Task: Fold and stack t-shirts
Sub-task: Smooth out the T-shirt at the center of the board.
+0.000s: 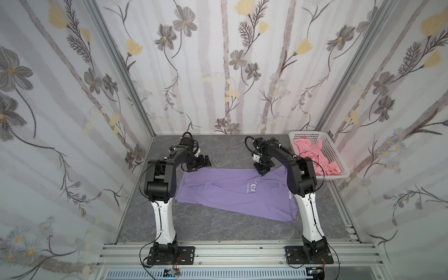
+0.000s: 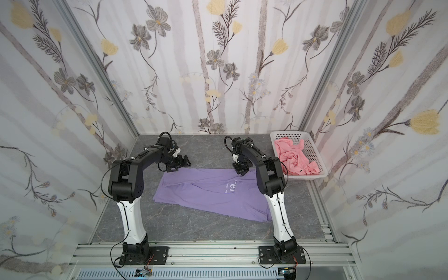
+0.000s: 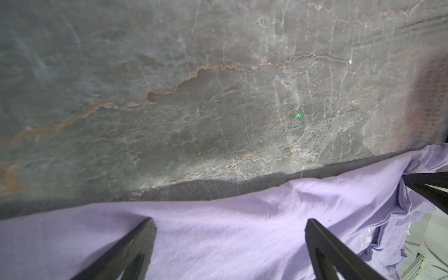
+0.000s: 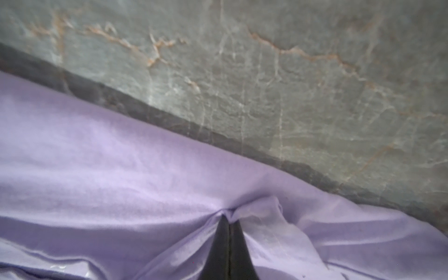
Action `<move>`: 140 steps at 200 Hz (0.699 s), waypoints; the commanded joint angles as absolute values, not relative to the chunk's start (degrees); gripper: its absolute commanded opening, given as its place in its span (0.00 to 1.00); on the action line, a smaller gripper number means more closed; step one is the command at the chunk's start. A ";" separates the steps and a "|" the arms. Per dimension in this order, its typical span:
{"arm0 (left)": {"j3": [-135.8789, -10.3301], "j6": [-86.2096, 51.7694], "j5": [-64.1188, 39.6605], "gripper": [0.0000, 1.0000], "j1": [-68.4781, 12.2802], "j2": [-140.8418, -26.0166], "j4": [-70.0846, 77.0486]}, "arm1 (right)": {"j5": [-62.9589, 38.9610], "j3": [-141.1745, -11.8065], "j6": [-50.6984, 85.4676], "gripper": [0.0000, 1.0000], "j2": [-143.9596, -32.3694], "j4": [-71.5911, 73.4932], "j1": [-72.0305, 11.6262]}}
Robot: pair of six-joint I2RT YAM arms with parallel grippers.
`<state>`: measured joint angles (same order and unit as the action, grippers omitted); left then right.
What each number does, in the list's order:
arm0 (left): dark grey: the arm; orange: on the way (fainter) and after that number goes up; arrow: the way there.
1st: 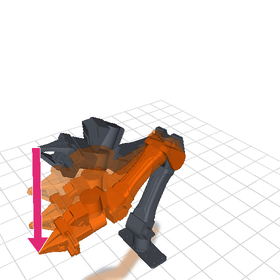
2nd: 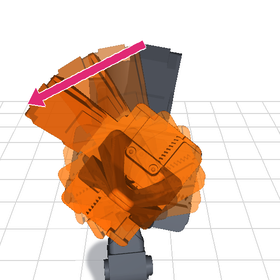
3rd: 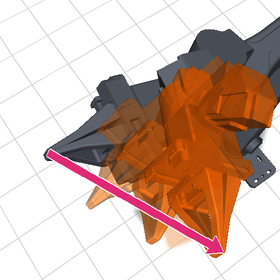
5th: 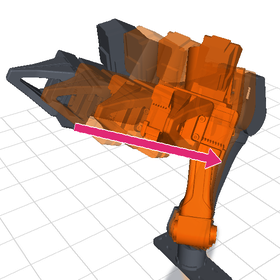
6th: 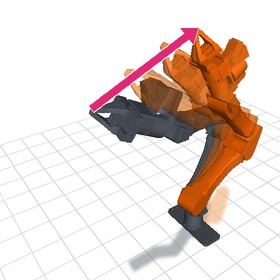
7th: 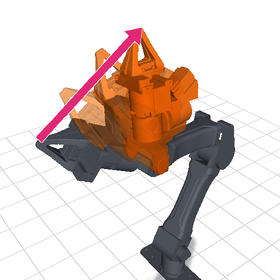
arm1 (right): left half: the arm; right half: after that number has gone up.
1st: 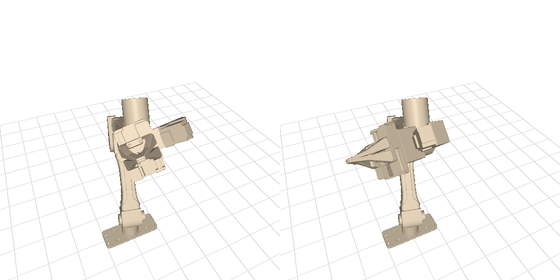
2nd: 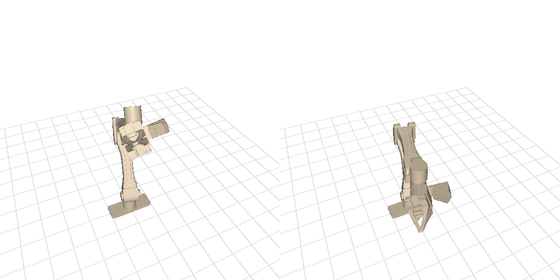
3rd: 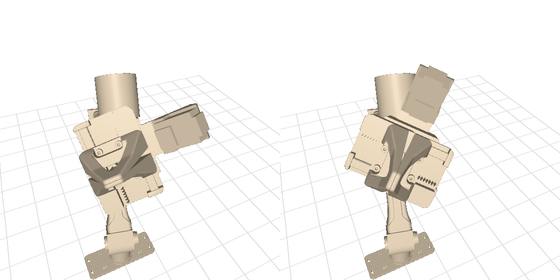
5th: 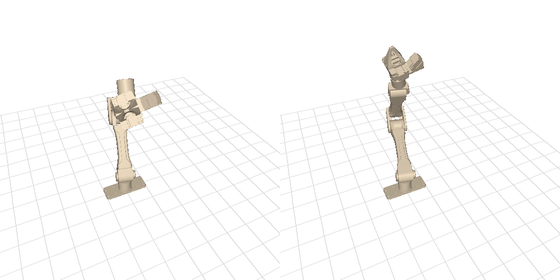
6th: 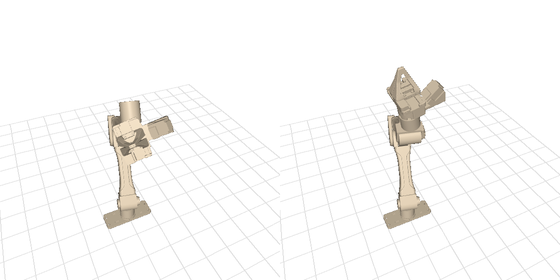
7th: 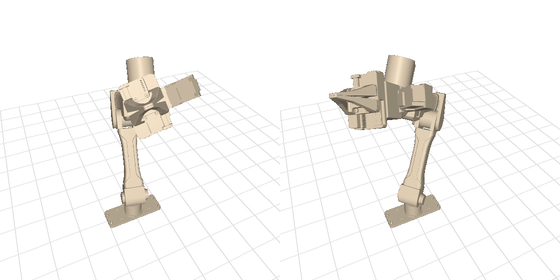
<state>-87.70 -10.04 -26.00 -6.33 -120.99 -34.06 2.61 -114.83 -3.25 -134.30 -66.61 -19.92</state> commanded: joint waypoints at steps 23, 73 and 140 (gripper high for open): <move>-86.15 -9.40 -22.72 1.00 -6.24 -121.06 -37.69 | 2.28 -111.70 -3.45 0.00 -125.91 -67.42 -20.29; -85.60 -9.35 -22.59 1.00 -6.24 -120.51 -37.81 | 5.25 -104.33 -3.19 0.00 -117.95 -67.49 -20.61; -85.69 -9.22 -22.51 1.00 -6.24 -120.67 -38.07 | 0.10 -93.22 3.96 0.00 -110.05 -67.94 -28.86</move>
<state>-86.04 -9.21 -25.54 -6.33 -119.92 -32.80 2.61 -96.20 -0.10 -111.90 -66.48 -25.67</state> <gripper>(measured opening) 0.997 0.047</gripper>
